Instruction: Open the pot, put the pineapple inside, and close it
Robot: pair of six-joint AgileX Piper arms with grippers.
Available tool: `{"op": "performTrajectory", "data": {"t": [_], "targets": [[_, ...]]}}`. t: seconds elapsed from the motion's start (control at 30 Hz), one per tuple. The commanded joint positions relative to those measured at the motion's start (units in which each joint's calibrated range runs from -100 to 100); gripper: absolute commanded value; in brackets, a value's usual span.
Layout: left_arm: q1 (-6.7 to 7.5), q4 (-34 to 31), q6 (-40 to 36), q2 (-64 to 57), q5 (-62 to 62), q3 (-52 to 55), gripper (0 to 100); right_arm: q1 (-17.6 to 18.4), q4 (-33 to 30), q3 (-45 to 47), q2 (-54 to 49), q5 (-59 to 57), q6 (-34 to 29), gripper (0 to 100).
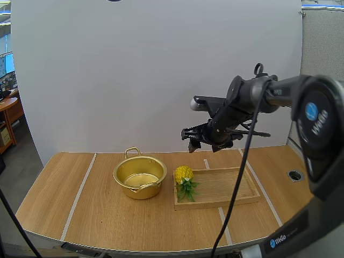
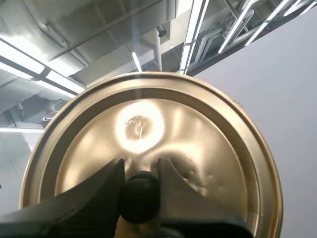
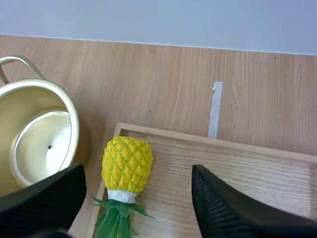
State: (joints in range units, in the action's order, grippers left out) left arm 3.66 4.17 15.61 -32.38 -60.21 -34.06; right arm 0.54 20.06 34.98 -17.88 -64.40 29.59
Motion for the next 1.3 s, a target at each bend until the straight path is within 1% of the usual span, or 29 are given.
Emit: {"op": "performTrajectory", "data": {"t": [0.0, 0.1, 0.2, 0.33, 0.43, 0.5, 0.57, 0.8, 1.0, 1.27], "targets": [[0.10, -0.2, -0.6, -0.2, 1.9, -0.4, 0, 0.1, 0.2, -1.6, 1.5, -0.6, -1.0, 100], [0.10, -0.2, -0.6, -0.2, 1.9, -0.4, 0, 0.6, 0.1, -2.0, 3.5, 0.1, -1.0, 100], [0.10, -0.2, -0.6, -0.2, 1.9, -0.4, 0, 2.4, -2.5, -2.0, 4.7, 1.2, -3.2, 100], [0.10, -0.2, -0.6, -0.2, 1.9, -0.4, 0, 5.8, -8.8, -2.0, 6.2, 4.8, -9.1, 100], [0.10, -0.2, -0.6, -0.2, 1.9, -0.4, 0, 8.1, -15.0, -2.0, 7.2, 6.6, -14.5, 100], [0.10, -0.2, -0.6, -0.2, 1.9, -0.4, 0, 9.0, -18.4, -2.0, 7.7, 7.4, -18.4, 100], [0.10, -0.2, -0.6, -0.2, 1.9, -0.4, 0, 9.5, -20.4, -2.0, 8.4, 7.6, -20.5, 100], [0.10, -0.2, -0.6, -0.2, 1.9, -0.4, 0, 9.6, -20.4, -2.2, 11.7, 8.7, -21.5, 100], [0.10, -0.2, -0.6, -0.2, 1.9, -0.4, 0, 9.6, -20.4, -5.3, 15.4, 8.2, -21.8, 100], [0.10, -0.2, -0.6, -0.2, 1.9, -0.4, 0, 9.6, -20.4, -6.3, 16.3, 7.7, -21.9, 100]]}}
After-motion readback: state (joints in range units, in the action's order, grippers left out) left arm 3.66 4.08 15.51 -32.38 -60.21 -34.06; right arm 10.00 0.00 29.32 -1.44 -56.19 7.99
